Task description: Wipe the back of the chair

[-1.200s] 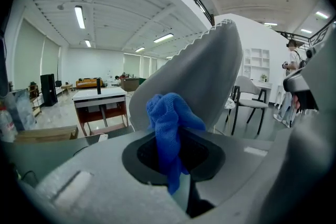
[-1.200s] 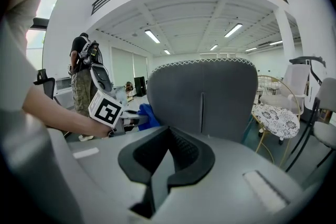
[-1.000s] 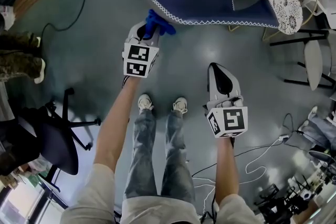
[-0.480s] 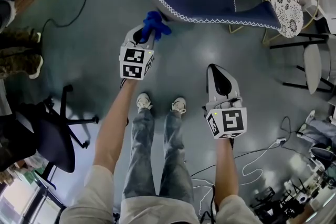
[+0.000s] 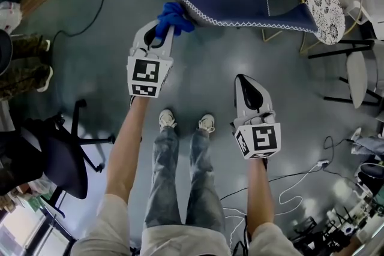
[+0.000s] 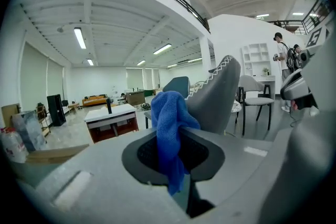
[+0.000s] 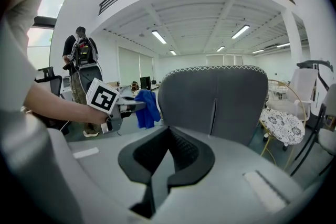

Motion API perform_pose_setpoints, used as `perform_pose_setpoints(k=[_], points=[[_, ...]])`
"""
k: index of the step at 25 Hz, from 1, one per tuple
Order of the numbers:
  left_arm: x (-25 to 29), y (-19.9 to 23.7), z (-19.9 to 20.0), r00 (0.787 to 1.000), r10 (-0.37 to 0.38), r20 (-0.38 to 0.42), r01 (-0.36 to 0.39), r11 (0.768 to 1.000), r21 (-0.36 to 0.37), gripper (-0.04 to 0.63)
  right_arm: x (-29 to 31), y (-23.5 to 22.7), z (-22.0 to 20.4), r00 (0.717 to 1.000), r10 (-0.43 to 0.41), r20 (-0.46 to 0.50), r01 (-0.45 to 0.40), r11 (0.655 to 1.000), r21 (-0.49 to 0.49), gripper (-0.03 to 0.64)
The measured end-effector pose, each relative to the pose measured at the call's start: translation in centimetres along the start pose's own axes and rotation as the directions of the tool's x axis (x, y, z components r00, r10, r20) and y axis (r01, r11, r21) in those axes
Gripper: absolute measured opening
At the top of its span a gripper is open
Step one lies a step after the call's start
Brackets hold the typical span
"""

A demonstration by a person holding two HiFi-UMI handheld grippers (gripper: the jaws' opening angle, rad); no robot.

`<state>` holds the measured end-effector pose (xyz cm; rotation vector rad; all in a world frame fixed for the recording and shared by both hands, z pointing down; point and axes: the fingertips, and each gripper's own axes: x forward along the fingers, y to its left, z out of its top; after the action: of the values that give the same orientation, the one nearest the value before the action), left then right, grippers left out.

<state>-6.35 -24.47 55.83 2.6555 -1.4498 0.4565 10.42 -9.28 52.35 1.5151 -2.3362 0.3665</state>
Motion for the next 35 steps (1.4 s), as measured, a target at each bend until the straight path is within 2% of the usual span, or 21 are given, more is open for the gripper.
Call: perform_pose_setpoints(k=[5,10,14,20,24,35], points=[[-0.6,-1.2,3.3,0.998,-0.032,0.049,0.027,0.995,0.096,0.044,-0.1,-0.1,0.1,1.0,-0.002,-0.003,0.002,1.0,0.001,0.0],[0.5,-3.2,5.2,0.994,-0.067,0.087,0.057,0.992,0.114,0.044,0.1,0.1,0.0,1.0,0.003,-0.008,-0.003,1.0,-0.003,0.0],[1.5,-2.7,4.6,0.994,-0.061,0.09,0.054,0.996,0.077,0.043,0.3,-0.2,-0.2,1.0,-0.002,-0.008,0.002,1.0,-0.003,0.0],[2.2,-2.3,2.5,0.996,-0.07,0.054,0.066,0.995,0.068,0.044,0.9,-0.3,-0.7,1.0,-0.004,-0.018,0.004,1.0,0.013,0.0],[3.1,-1.9,1.1,0.997,-0.073,0.034,0.072,0.997,0.03,0.044,1.5,-0.6,-0.6,1.0,-0.009,-0.01,0.009,1.0,0.014,0.001],[6.7,-2.6,-5.5,0.987,-0.108,-0.116,0.103,0.994,-0.048,0.044,2.4,-2.1,0.1,1.0,-0.017,0.004,0.017,1.0,0.017,0.0]])
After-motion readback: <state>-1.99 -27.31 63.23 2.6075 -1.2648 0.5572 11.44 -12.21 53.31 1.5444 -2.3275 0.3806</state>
